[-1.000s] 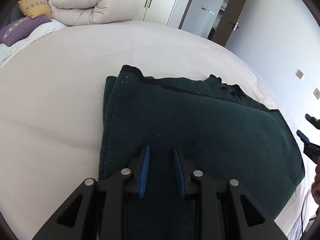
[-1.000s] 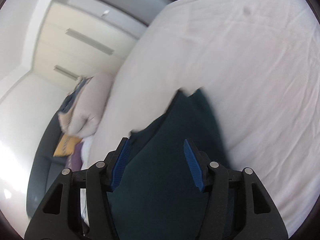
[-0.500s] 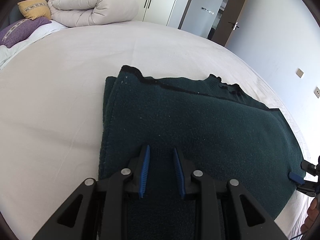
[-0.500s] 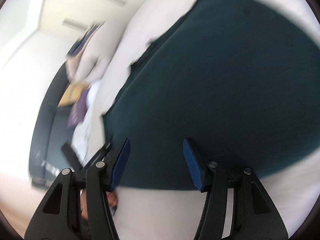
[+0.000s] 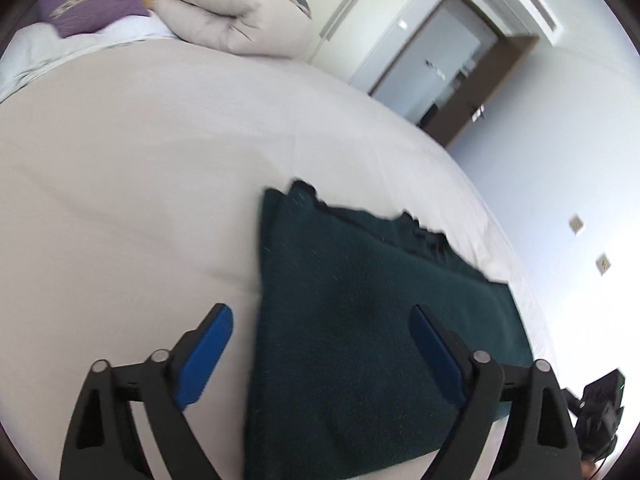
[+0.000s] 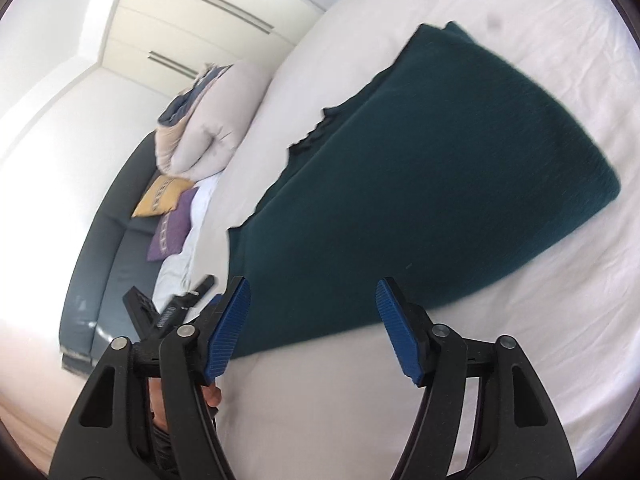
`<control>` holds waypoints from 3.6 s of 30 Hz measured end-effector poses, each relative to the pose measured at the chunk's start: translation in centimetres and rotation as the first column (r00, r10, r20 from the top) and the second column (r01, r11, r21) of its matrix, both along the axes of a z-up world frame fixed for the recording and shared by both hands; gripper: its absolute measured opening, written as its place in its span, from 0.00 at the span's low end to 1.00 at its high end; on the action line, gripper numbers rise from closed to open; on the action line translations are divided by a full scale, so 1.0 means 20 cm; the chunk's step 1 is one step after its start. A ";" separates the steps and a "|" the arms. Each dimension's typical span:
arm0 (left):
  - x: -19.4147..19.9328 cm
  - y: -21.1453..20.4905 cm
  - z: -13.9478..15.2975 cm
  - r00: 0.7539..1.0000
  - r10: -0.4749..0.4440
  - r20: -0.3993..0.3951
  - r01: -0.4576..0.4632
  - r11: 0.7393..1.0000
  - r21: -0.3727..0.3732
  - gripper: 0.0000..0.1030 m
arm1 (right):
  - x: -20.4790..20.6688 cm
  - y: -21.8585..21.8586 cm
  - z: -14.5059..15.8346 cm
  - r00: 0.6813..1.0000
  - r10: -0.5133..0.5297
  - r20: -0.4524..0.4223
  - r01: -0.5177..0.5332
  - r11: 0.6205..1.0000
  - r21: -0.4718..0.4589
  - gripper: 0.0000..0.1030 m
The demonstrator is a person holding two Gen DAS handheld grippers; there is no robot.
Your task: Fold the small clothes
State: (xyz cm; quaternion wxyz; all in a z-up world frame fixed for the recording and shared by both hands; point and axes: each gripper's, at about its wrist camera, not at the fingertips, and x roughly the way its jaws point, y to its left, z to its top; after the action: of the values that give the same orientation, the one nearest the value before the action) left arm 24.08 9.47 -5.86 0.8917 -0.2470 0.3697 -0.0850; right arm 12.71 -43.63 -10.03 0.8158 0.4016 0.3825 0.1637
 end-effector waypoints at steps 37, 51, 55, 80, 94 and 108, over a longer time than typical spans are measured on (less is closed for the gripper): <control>0.16 0.01 -0.28 0.915 -0.264 -0.304 0.118 0.898 -0.424 0.13 | 0.65 0.49 -0.01 0.965 0.237 -0.116 -0.238 0.971 0.000 0.64; 0.26 -0.74 0.21 0.890 -0.434 -0.140 0.385 0.880 -0.280 0.13 | 0.73 0.11 -0.07 0.980 0.183 -0.082 -0.148 0.935 0.322 0.71; 0.31 -1.11 0.18 0.843 -0.523 -0.122 0.484 0.838 -0.251 0.14 | 0.79 -0.10 -0.06 0.988 0.142 -0.057 -0.105 0.898 0.428 0.77; 0.15 -1.00 -0.08 0.861 -0.496 -0.111 0.455 0.850 -0.268 0.63 | 0.93 -0.09 -0.08 0.950 0.161 -0.266 -0.166 0.986 0.001 0.17; 0.12 -1.19 -0.01 0.829 -0.548 -0.110 0.519 0.828 -0.214 0.64 | 0.83 -0.37 0.15 0.977 0.091 -0.192 -0.124 0.977 -0.172 0.12; 0.04 -1.34 0.00 0.787 -0.603 -0.126 0.585 0.796 -0.157 0.64 | 0.83 -0.80 -0.02 0.978 0.001 -0.211 -0.029 0.991 -0.132 0.13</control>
State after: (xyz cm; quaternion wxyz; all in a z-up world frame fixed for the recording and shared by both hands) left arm 24.86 -17.35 -5.90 0.7699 -0.1727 0.4977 -0.3602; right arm 29.26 -59.55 -10.41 0.7947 0.3580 0.4798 0.1005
